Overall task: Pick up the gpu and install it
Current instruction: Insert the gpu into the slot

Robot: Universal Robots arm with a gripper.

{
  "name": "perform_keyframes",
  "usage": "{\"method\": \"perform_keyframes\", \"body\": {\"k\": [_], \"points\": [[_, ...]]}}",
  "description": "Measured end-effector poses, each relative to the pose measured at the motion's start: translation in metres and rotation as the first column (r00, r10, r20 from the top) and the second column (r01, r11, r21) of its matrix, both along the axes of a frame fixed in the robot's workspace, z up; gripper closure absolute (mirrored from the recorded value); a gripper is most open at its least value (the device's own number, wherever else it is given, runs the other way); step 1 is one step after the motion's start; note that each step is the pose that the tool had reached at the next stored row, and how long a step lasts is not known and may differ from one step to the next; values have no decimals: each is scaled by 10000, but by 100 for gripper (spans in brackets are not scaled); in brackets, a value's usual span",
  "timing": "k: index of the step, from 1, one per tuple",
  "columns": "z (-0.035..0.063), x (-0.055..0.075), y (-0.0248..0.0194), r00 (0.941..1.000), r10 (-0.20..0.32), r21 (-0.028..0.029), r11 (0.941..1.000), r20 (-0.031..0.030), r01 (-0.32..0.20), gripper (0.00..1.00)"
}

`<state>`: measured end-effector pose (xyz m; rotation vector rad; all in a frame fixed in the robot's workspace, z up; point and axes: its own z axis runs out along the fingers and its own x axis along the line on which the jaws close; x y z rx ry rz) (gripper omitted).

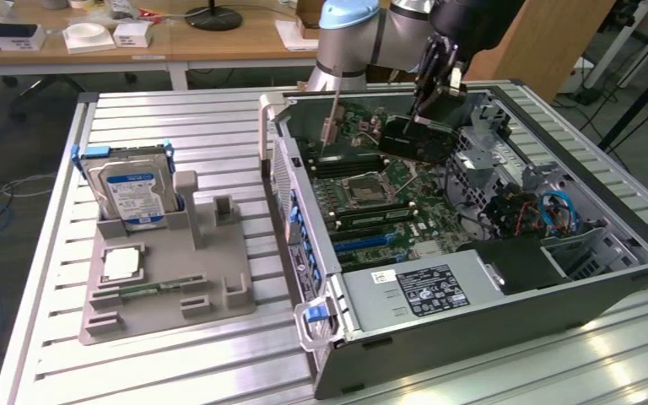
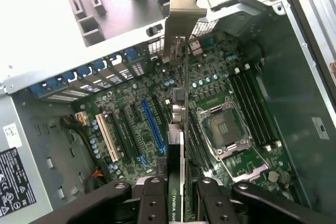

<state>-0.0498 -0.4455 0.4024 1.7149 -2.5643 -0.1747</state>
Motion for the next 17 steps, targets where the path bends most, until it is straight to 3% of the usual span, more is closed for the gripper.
{"method": "perform_keyframes", "body": {"k": [6, 12, 16, 17], "points": [[-3, 0, 0, 9971, 755, 0, 9971, 0, -755, 74], [-4, 0, 0, 9903, 1391, 0, 9903, 0, -1391, 74], [-5, 2, 0, 9891, 1473, 13, 9891, 7, -1473, 74], [-6, 2, 1, 9890, 1481, 16, 9890, 39, -1481, 74]]}}
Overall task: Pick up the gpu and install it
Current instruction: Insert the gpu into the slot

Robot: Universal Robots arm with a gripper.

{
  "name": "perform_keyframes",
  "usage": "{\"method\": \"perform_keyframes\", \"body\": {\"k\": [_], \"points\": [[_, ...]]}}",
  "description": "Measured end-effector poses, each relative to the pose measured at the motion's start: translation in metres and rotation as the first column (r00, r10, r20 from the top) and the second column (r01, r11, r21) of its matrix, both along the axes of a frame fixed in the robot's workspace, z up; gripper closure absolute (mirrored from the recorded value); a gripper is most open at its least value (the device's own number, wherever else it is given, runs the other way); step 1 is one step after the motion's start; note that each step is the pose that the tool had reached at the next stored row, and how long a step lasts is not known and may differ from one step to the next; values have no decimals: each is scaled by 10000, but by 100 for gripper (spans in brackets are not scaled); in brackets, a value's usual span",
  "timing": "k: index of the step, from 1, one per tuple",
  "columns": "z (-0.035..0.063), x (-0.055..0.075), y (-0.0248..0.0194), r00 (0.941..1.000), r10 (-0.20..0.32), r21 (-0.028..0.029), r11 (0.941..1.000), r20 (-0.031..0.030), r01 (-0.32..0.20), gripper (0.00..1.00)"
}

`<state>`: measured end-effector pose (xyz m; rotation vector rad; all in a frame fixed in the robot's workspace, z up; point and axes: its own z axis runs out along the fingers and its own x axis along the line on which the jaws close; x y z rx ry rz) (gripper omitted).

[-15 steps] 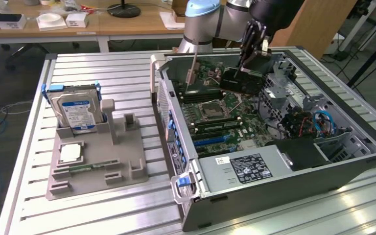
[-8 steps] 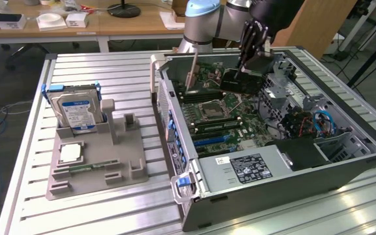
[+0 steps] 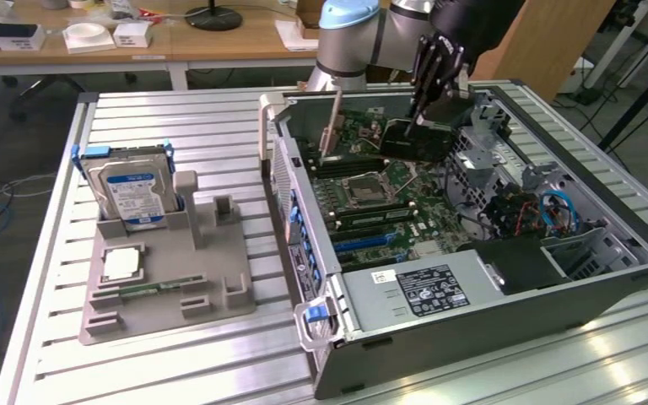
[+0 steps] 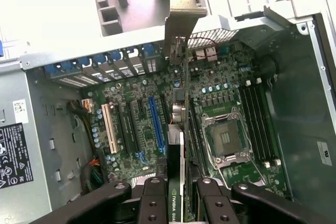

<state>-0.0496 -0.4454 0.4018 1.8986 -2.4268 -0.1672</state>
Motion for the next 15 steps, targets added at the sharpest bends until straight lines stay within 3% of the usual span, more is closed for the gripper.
{"method": "perform_keyframes", "body": {"k": [2, 4, 6, 8, 11, 15], "points": [[-2, 0, -1, 9998, 31, 17, 10000, 206, -31, 74], [-2, 0, 0, 9989, 65, 57, 10000, 466, -67, 74], [-3, 0, 2, 9978, 94, 116, 9999, 651, -102, 74], [-5, 0, 7, 9971, 137, 182, 9997, 743, -151, 74], [-13, 0, 13, 9960, 259, 203, 9994, 857, -277, 74], [-13, 0, 13, 9960, 261, 203, 9994, 858, -279, 74]]}}
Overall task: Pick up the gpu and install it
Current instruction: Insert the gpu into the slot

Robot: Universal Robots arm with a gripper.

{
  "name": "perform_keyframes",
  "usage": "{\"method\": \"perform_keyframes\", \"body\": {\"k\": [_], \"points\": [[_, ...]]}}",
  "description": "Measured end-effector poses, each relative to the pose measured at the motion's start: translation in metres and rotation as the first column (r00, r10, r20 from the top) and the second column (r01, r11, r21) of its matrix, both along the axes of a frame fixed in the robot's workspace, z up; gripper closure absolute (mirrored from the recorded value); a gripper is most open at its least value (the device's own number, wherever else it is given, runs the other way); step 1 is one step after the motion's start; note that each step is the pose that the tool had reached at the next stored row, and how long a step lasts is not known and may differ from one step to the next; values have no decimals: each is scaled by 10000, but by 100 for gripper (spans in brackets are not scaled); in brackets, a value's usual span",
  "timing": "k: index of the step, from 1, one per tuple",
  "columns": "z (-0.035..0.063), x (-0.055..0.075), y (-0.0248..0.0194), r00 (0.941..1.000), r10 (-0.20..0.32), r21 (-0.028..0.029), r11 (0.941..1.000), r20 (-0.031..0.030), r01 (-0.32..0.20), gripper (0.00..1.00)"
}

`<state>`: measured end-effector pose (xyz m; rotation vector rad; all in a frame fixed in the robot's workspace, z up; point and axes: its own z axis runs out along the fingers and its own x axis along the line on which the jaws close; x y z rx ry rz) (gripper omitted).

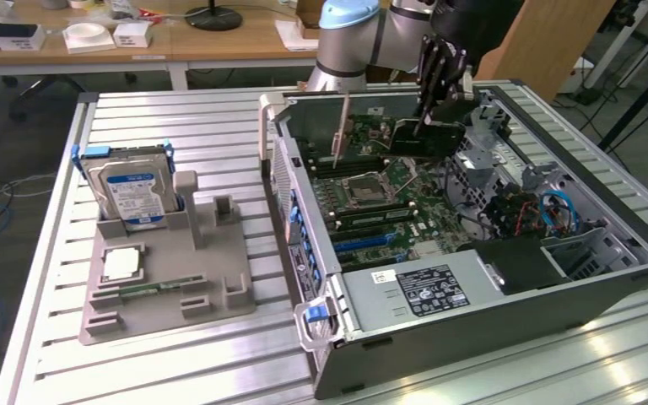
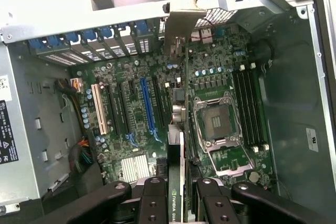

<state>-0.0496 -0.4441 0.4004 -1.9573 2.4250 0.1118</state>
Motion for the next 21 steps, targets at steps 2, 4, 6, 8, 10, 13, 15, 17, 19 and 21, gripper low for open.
{"method": "perform_keyframes", "body": {"k": [2, 4, 6, 8, 10, 13, 15, 17, 19, 21], "points": [[0, 0, 0, 10000, 0, 0, 10000, 0, 0, 74], [-2, 0, 1, 10000, 0, 1, 10000, 1, 0, 74], [-9, 0, 1, 10000, -1, 1, 10000, 1, 1, 74], [-18, 0, 0, 10000, 0, 1, 10000, 0, 0, 74], [-28, 0, 0, 10000, 0, 1, 10000, 0, 0, 74], [-49, 0, 0, 10000, 0, 1, 10000, 1, 0, 74], [-84, 0, 0, 10000, 0, 0, 10000, 0, 0, 74], [-99, 0, 0, 10000, 0, 1, 10000, 1, 0, 74], [-116, 0, 0, 10000, 0, 0, 10000, 0, 0, 74], [-134, 0, 0, 10000, 0, 0, 10000, 1, 0, 74]]}}
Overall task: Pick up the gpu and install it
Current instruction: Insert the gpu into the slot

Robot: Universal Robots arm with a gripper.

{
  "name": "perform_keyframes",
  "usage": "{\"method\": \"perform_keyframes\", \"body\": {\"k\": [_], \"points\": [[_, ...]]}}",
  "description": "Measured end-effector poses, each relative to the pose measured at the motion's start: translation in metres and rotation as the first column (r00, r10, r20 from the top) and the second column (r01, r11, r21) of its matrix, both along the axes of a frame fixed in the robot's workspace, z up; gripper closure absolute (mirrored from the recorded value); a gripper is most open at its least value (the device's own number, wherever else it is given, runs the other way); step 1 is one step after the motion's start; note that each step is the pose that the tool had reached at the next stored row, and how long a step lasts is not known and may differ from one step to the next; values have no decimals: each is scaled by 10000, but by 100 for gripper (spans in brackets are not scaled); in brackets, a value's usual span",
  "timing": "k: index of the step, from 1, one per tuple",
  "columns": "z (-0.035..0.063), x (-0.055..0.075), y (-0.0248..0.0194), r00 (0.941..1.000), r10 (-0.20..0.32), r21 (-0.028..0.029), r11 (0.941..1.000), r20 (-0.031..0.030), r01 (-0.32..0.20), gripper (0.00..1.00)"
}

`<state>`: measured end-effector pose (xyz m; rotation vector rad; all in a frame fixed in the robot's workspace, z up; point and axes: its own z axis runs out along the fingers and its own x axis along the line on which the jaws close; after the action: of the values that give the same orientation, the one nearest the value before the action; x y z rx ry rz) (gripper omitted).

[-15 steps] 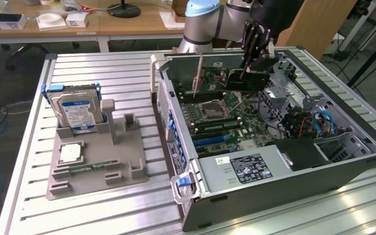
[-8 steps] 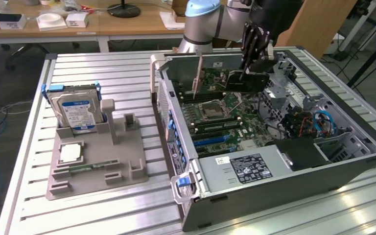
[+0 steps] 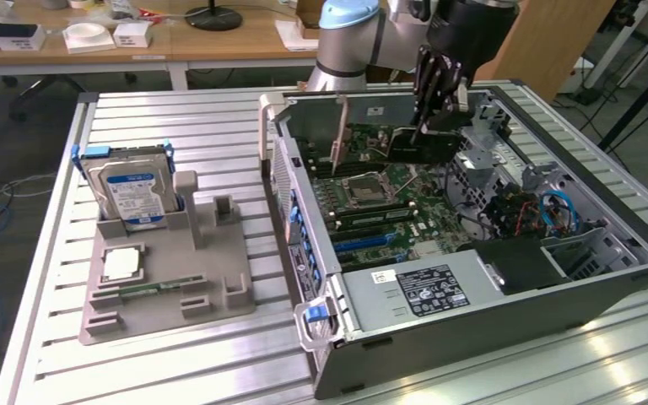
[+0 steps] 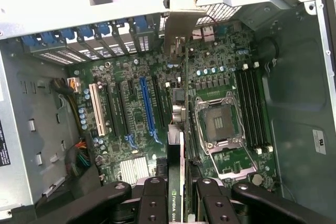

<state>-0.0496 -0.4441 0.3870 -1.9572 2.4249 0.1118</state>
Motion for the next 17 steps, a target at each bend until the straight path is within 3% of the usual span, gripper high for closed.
{"method": "perform_keyframes", "body": {"k": [17], "points": [[-203, -2, 0, 10000, 0, 1, 10000, 0, 0, 74]]}}
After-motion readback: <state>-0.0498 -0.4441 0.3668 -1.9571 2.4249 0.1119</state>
